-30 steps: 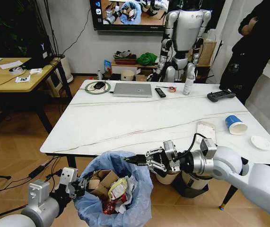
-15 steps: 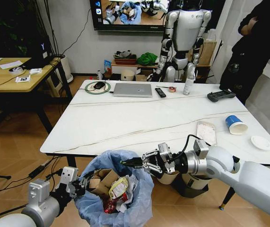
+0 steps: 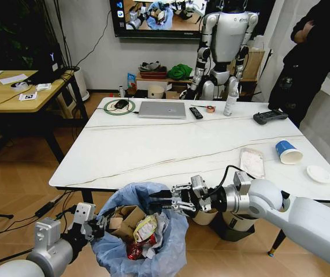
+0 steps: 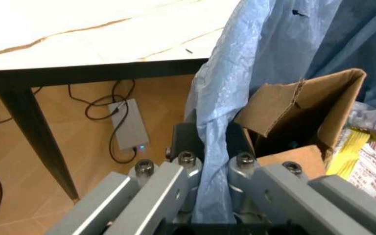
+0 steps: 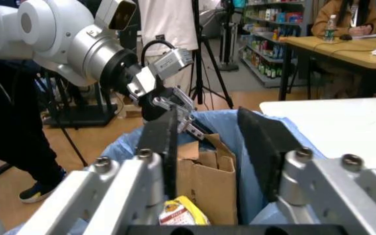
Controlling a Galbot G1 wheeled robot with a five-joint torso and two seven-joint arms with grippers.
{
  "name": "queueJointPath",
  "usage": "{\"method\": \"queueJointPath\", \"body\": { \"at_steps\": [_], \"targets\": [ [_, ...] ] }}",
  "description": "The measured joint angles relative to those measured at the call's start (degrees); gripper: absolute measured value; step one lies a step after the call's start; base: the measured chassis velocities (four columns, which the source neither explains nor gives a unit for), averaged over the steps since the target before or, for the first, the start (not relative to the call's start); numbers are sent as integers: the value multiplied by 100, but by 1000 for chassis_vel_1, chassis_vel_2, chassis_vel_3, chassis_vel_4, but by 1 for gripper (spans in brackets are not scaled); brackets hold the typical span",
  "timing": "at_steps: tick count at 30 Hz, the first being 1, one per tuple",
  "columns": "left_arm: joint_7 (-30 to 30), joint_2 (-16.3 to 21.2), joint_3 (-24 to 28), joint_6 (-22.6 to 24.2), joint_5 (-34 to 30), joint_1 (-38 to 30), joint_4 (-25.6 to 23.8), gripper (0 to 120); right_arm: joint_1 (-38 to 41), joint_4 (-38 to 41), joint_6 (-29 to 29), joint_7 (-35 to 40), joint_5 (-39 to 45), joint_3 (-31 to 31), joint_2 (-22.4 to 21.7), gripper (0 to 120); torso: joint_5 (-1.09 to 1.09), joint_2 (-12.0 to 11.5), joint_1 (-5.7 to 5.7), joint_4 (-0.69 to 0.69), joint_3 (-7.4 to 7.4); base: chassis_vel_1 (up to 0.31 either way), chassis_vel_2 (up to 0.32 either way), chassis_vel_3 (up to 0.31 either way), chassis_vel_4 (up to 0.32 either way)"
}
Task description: Pick up the trash bin and place the trash from the table into it.
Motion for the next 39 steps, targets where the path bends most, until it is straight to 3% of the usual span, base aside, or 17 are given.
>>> {"method": "queueJointPath", "body": {
  "at_steps": [17, 26, 33, 37, 39],
  "targets": [
    [-1, -12, 12, 4, -3, -18, 0, 0, -25, 57, -1, 69, 12, 64, 2, 98, 0, 0, 0, 0, 0, 0, 0, 0, 0],
    [0, -34, 44, 4, 39, 10, 0, 0, -111, 304, 39, 518, 170, 600, -126, 100, 0, 0, 0, 0, 0, 0, 0, 0, 0],
    [14, -34, 70, -7, 69, 11, 0, 0, -493, 637, 41, 1809, 336, 1514, -574, 100, 0, 0, 0, -1, 0, 0, 0, 0, 0],
    [55, -138, 40, -48, 164, 118, 0, 0, -687, 626, 15, 2210, 325, 1816, -723, 100, 0, 0, 0, -1, 0, 0, 0, 0, 0],
    [100, -265, 23, -96, 302, 234, 0, 0, -922, 612, -76, 2759, 279, 2125, -784, 100, 2, 0, 0, 1, 0, 0, 0, 0, 0]
  ]
}}
